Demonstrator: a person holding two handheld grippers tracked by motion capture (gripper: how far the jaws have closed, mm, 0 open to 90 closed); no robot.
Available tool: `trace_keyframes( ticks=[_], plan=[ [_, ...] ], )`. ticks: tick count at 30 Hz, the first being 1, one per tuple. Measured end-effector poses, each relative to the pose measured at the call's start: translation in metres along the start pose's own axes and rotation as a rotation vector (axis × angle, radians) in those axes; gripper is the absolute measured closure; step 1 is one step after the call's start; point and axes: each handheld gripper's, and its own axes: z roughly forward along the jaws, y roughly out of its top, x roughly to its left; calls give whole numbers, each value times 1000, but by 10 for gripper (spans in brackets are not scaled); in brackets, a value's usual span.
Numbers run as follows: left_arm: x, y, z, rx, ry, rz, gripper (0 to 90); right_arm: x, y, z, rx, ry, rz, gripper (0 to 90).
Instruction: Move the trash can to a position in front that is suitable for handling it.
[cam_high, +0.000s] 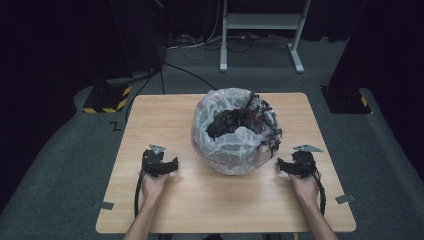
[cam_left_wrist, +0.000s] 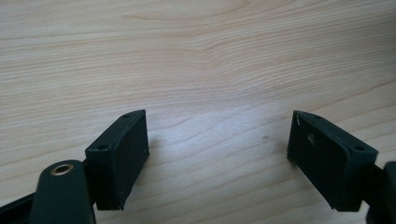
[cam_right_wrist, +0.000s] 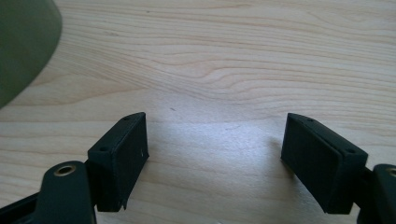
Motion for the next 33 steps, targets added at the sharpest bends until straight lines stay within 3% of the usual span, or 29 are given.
trace_keyframes(
  ticks=[13,15,17,23,29,33],
  plan=[
    [-25,13,7,-15,-72,4,210,16,12,3,-19,36,-10,225],
    [-34,18,9,-36,-84,5,220,19,15,4,-29,46,-4,229],
    [-39,21,12,-20,-103,0,210,22,16,6,-43,54,5,235],
    [-50,30,17,-33,-123,-4,208,28,15,16,-28,72,28,234],
    [-56,30,22,-27,-138,-9,214,34,16,21,-34,86,42,235],
    [-58,31,24,-27,-147,-19,214,41,21,24,-14,92,22,219]
  ],
)
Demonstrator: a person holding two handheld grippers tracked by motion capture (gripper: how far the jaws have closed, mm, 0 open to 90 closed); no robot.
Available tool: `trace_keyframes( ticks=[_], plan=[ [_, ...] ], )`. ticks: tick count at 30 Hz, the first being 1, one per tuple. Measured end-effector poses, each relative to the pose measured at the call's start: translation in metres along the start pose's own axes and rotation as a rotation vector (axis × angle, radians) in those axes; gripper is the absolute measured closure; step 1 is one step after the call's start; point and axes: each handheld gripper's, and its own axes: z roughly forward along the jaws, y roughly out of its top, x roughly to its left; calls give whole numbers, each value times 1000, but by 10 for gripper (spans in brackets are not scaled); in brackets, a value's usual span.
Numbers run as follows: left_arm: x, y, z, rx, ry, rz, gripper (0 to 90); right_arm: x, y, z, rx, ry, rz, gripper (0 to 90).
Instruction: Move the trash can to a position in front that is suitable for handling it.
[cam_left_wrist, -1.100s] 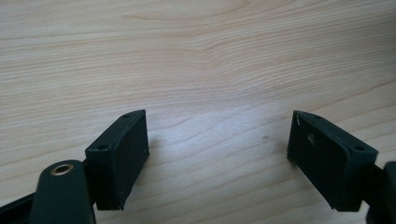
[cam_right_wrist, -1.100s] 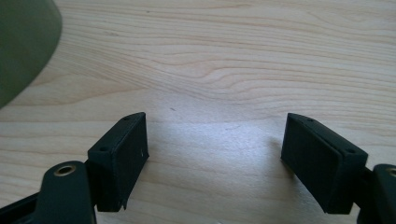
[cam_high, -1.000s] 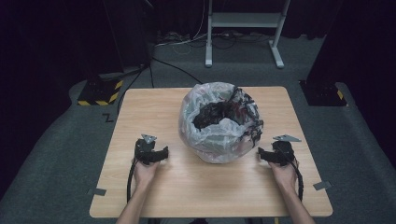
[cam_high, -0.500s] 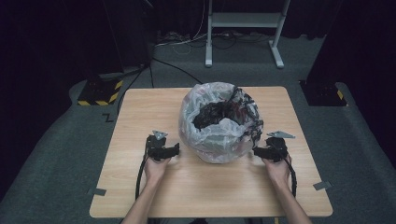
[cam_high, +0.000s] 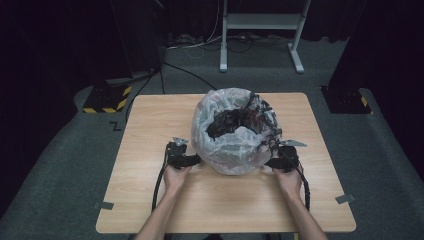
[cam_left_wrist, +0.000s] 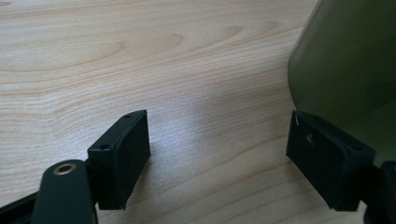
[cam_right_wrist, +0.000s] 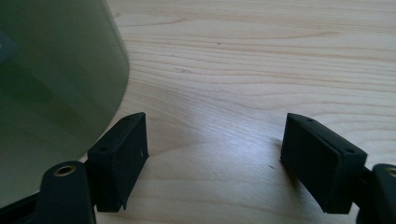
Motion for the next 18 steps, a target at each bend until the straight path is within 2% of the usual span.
trace_keyframes(
  ticks=[4,9,10,15,18],
  plan=[
    [-1,1,-1,-10,-5,-10,216,7,6,2,-5,2,-22,225],
    [-4,2,1,-12,-12,-11,219,10,6,5,-8,1,-18,222],
    [-5,1,2,-7,-15,-9,219,11,5,5,1,7,-7,221],
    [-9,1,6,2,-21,-3,217,13,6,4,-7,7,-22,221],
    [-13,2,7,-2,-21,15,217,13,7,3,-20,13,-27,221]
  ],
)
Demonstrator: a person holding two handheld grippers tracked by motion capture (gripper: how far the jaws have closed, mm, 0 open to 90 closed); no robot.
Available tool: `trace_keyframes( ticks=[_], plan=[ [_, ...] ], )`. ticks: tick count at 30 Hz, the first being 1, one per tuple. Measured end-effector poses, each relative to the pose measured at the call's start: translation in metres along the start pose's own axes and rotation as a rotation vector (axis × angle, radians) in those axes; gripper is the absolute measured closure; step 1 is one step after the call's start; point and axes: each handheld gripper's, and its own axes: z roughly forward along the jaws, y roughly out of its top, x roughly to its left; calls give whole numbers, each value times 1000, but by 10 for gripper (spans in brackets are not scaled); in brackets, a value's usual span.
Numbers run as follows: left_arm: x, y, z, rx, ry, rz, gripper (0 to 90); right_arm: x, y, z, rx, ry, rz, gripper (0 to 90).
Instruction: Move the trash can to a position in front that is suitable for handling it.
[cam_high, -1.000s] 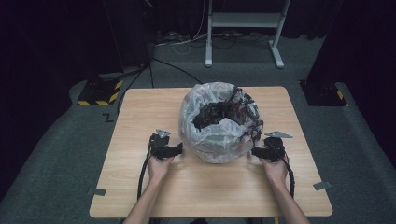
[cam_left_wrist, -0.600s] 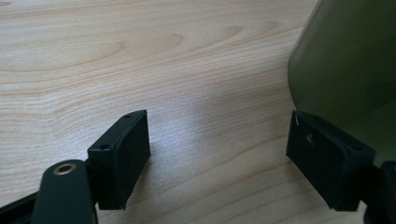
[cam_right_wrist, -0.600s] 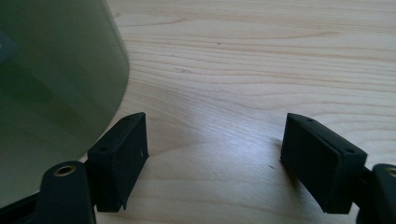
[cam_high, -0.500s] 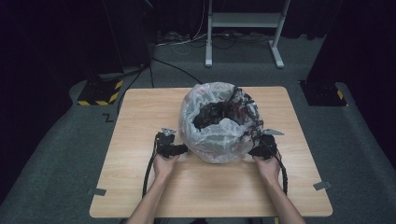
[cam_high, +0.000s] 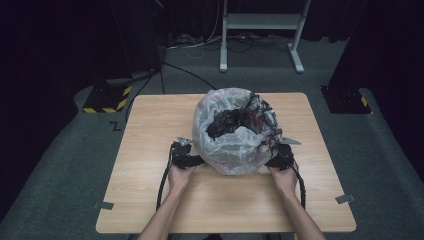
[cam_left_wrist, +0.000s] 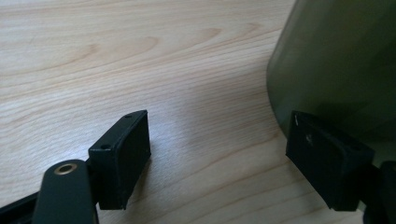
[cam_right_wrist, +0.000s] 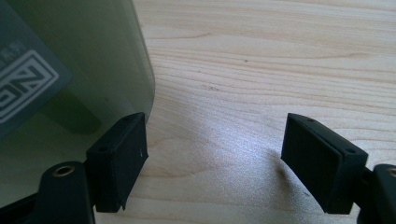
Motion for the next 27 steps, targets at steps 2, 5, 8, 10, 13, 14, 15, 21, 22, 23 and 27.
trace_keyframes(
  ticks=[2,5,8,10,13,14,15,21,22,23,27],
  plan=[
    [-1,1,1,-1,5,3,228,0,0,0,0,3,0,221],
    [-3,4,1,12,9,20,226,1,0,1,5,1,-5,221],
    [-5,9,1,11,7,36,226,1,0,1,15,-1,-10,221],
    [-9,12,1,3,14,47,231,1,0,1,11,-10,-10,231],
    [-11,14,2,9,13,52,240,-3,0,-1,10,-17,-3,235],
    [-14,16,4,14,9,53,239,-5,0,-2,6,-21,-8,236],
    [-14,16,4,14,9,53,242,-6,-1,-2,4,-22,-6,239],
    [-28,22,10,19,4,90,260,-17,-2,-8,6,-43,8,246],
    [-32,23,12,18,-1,97,260,-20,-2,-9,4,-45,13,247],
    [-34,23,13,19,-2,101,260,-21,-2,-10,4,-47,19,246],
    [-43,27,16,25,-5,113,261,-30,-4,-13,3,-57,35,249]
  ],
)
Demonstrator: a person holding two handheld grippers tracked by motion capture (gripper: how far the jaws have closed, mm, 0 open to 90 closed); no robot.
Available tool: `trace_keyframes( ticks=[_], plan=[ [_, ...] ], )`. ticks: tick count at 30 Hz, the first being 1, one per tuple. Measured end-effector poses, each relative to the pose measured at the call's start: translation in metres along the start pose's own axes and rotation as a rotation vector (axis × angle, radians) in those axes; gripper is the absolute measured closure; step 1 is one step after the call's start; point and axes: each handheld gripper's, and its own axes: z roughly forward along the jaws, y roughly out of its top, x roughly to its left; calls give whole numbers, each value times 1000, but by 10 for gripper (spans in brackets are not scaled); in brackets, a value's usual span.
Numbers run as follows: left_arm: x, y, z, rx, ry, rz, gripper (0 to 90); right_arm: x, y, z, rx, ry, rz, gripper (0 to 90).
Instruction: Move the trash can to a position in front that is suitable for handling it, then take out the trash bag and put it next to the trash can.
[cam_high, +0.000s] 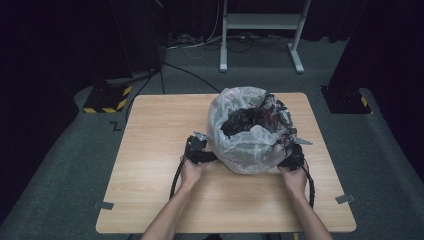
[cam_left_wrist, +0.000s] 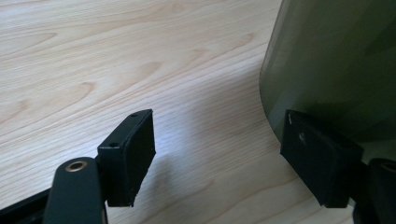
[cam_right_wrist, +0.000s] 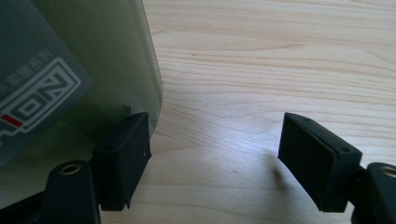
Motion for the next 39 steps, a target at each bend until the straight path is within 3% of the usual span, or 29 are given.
trace_keyframes(
  ticks=[13,23,29,34,39],
  plan=[
    [-33,14,13,18,-27,70,272,-30,-12,-13,-13,-39,60,264],
    [-45,22,18,38,-38,108,277,-42,-16,-20,-21,-60,73,275],
    [-43,21,18,49,-65,100,231,-45,-21,-21,-1,-76,60,233],
    [-39,18,10,41,-57,113,226,-45,-25,-21,3,-109,40,231],
    [-14,6,-10,34,-21,98,226,-44,-26,-20,13,-139,-17,222]
  ],
)
